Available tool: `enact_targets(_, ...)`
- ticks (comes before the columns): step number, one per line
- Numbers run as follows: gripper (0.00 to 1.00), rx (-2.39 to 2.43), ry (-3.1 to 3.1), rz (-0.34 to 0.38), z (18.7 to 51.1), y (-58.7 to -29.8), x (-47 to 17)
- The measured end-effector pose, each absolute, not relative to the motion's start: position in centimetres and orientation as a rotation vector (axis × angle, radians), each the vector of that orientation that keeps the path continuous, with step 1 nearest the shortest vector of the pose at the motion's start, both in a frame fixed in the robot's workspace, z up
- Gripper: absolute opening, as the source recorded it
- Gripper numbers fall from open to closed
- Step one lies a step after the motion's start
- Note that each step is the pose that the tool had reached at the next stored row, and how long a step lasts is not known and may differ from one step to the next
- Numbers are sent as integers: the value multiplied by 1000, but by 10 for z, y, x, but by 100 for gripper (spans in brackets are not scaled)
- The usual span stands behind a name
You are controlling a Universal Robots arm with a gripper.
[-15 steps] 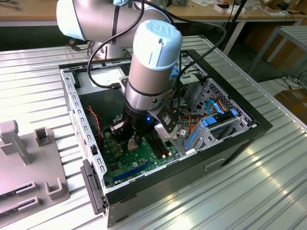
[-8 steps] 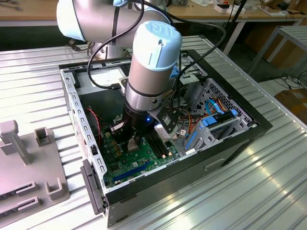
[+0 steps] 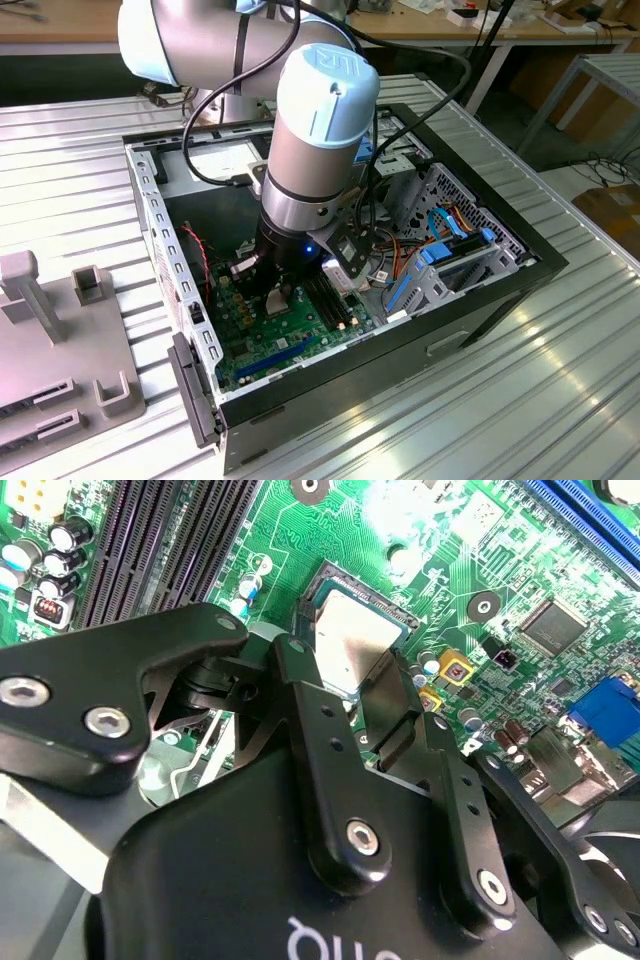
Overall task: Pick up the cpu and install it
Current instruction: 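Place the cpu into insertion slot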
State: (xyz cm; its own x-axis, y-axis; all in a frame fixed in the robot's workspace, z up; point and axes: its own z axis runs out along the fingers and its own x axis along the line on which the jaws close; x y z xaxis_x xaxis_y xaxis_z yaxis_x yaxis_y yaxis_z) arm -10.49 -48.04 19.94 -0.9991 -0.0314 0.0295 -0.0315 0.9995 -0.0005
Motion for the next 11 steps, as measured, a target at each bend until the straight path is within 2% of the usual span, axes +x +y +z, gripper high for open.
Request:
enact_targets(6,45,49,-3112,1,199,-480,-105)
enact_targets(7,51,49,-3112,1,199,-480,-105)
enact_targets(11,51,49,-3112,1,199,-480,-105)
